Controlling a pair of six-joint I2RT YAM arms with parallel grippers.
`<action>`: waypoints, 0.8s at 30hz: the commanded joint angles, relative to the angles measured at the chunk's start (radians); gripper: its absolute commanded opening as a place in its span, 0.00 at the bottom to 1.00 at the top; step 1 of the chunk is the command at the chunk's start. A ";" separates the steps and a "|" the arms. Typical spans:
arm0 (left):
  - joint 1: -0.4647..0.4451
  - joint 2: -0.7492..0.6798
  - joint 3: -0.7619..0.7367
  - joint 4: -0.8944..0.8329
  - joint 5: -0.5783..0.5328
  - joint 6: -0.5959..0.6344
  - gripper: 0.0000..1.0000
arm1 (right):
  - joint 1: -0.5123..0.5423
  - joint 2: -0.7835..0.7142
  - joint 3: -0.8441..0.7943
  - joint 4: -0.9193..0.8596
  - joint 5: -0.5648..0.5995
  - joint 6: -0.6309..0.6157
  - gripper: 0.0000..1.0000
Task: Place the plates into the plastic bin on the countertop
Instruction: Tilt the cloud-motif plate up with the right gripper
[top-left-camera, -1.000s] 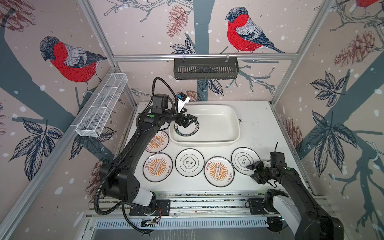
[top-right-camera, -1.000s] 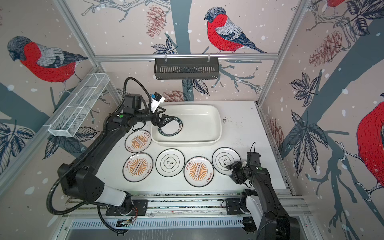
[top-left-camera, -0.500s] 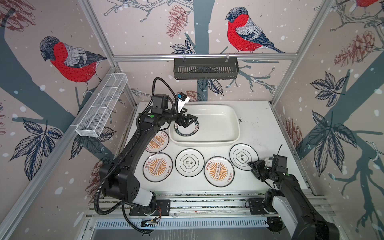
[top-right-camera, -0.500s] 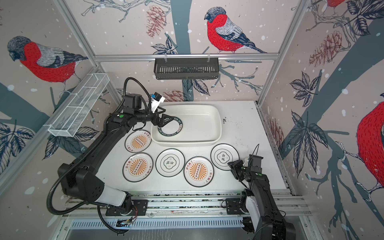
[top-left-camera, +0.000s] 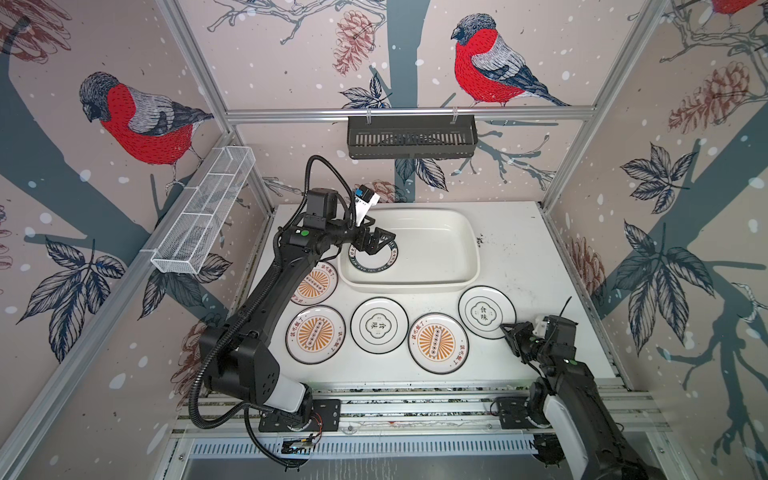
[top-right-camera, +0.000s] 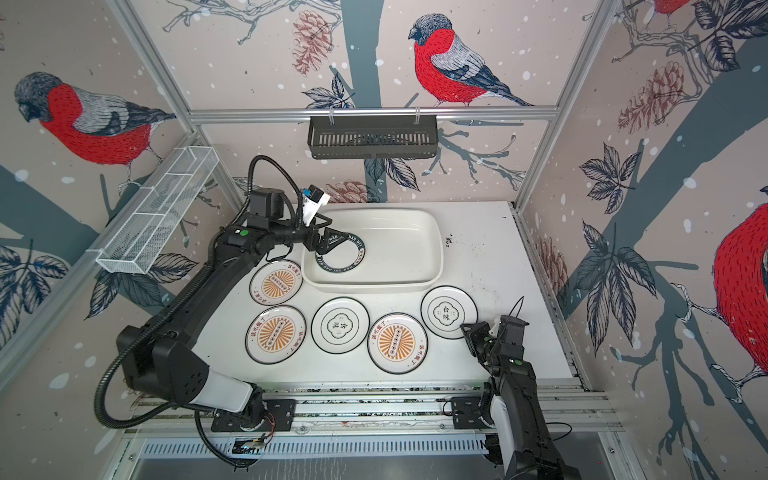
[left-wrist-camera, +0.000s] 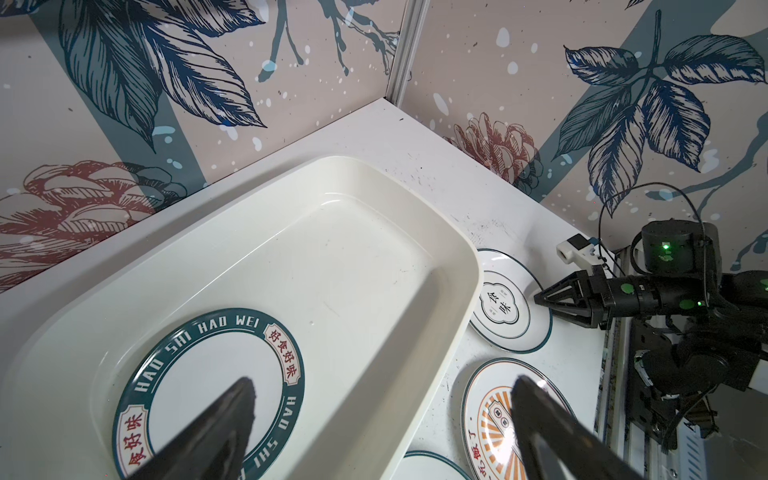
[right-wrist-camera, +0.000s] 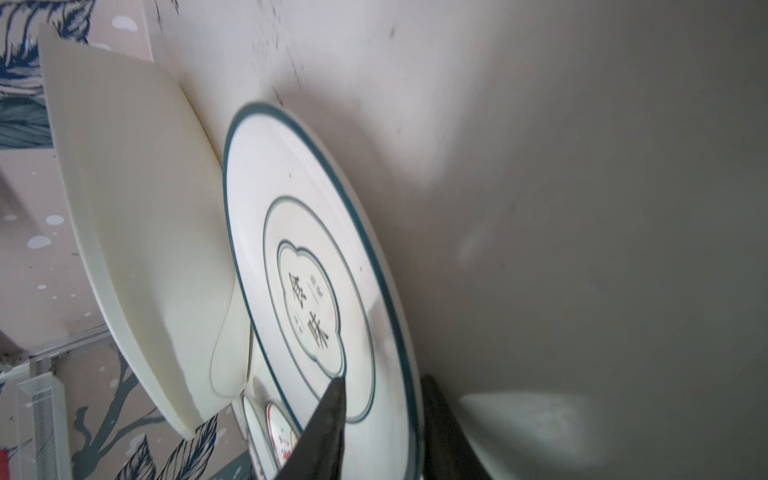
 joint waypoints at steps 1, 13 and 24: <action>-0.001 0.000 -0.003 0.038 0.017 0.004 0.95 | -0.005 -0.045 -0.040 -0.220 0.075 0.032 0.32; -0.002 -0.003 -0.008 0.044 0.021 -0.002 0.95 | -0.009 0.042 -0.032 -0.180 0.067 0.000 0.32; -0.002 -0.003 -0.008 0.047 0.020 -0.005 0.95 | -0.019 0.148 -0.020 -0.109 0.057 -0.059 0.29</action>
